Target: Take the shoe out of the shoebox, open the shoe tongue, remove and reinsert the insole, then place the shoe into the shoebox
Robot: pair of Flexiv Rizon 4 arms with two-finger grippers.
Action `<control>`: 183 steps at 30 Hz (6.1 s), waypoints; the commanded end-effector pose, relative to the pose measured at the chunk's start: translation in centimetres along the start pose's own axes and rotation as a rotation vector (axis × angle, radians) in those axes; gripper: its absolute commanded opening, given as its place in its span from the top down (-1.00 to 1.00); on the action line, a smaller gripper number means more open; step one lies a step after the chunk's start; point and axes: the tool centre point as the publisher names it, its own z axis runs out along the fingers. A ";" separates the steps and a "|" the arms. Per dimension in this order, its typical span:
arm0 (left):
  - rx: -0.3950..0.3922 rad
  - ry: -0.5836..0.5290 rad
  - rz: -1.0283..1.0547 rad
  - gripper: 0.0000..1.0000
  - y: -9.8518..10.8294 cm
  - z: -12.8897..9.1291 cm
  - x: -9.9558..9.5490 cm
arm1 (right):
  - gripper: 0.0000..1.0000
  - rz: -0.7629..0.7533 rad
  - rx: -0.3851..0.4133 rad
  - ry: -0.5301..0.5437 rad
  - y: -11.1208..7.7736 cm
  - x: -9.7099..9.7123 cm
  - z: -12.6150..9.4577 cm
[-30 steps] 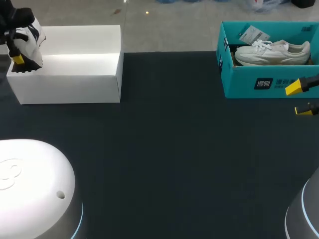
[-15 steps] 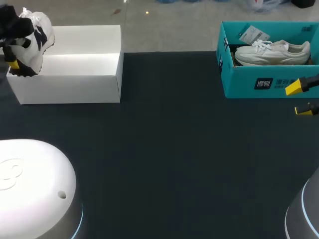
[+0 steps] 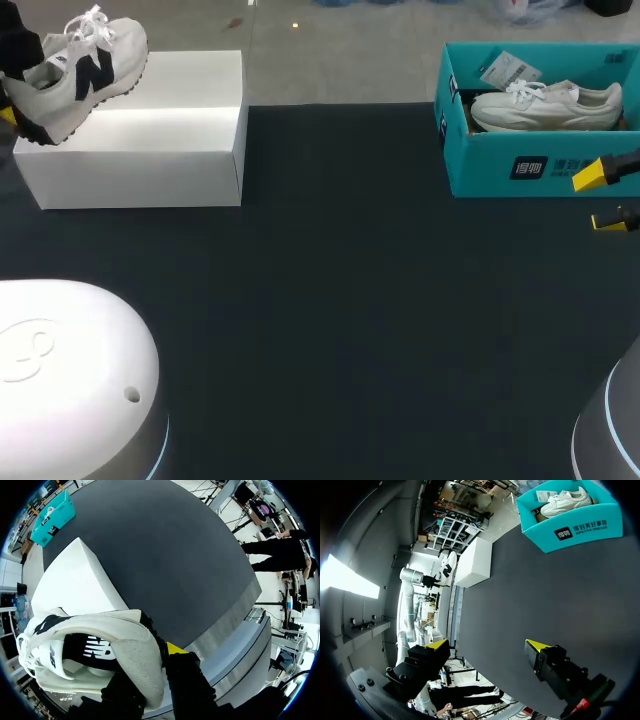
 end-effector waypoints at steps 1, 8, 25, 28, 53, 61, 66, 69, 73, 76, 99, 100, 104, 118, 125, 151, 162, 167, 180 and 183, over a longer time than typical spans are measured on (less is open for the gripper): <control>-0.036 0.006 0.208 1.00 -0.1 -0.2 0.2 | -1.00 0.000 0.000 -0.002 0.0 0.0 0.0; -0.036 0.006 0.208 1.00 -0.1 -0.2 0.2 | -1.00 0.000 0.000 -0.002 0.0 0.0 0.0; -0.013 -0.029 0.941 1.00 2.0 -1.0 1.4 | -1.00 0.000 0.000 -0.002 0.0 0.0 0.0; -0.013 -0.029 0.941 1.00 2.0 -1.0 1.4 | -1.00 0.000 0.000 -0.002 0.0 0.0 0.0; -0.148 0.002 0.935 1.00 5.4 0.1 -2.2 | -1.00 0.000 0.000 -0.002 0.0 0.0 0.0; -0.117 -0.046 1.002 1.00 8.8 1.2 -5.7 | -1.00 0.000 0.000 -0.002 0.0 0.0 0.0; -0.109 -0.057 0.999 1.00 9.6 1.5 -6.9 | -1.00 0.000 0.000 -0.002 0.0 0.0 0.0; -0.121 -0.046 0.996 1.00 9.9 2.1 -7.8 | -1.00 0.000 0.000 -0.002 0.0 0.0 0.0; -0.113 -0.042 1.008 1.00 9.4 2.9 -8.4 | -1.00 0.000 0.000 -0.002 0.0 0.0 0.0; -0.114 -0.042 1.010 1.00 8.8 3.7 -8.8 | -1.00 0.000 0.000 -0.002 0.0 0.0 0.0; -0.097 -0.027 0.987 1.00 7.0 11.9 -10.3 | -1.00 0.000 0.000 -0.002 0.0 0.0 0.0; -0.098 -0.026 0.986 1.00 7.0 12.2 -10.3 | -1.00 0.000 0.000 -0.002 0.0 0.0 0.0; -0.093 -0.022 0.976 1.00 7.1 13.4 -10.5 | -1.00 0.000 0.000 -0.002 0.0 0.0 0.0; -0.083 0.025 0.970 1.00 7.4 17.4 -11.2 | -1.00 0.000 0.000 -0.002 0.0 0.0 0.0; -0.074 0.042 0.970 1.00 7.5 17.9 -11.1 | -1.00 0.000 0.000 -0.002 0.0 0.0 0.0; -0.107 -0.066 0.815 -1.00 4.9 5.9 -9.9 | -1.00 0.000 0.000 -0.002 0.0 0.0 0.0; -0.070 -0.121 0.704 -1.00 4.4 3.1 -10.2 | -1.00 0.000 0.000 -0.002 0.0 0.0 0.0; -0.070 -0.121 0.704 -1.00 4.4 3.1 -10.2 | -1.00 -0.080 -0.012 -0.070 5.2 -1.0 -2.5; -0.070 -0.121 0.704 -1.00 4.4 3.1 -10.2 | -1.00 -0.330 -0.037 -0.294 23.1 -4.9 -7.4; -0.070 -0.121 0.704 -1.00 4.4 3.1 -10.2 | -1.00 -0.340 -0.082 -0.390 25.2 -5.0 -8.7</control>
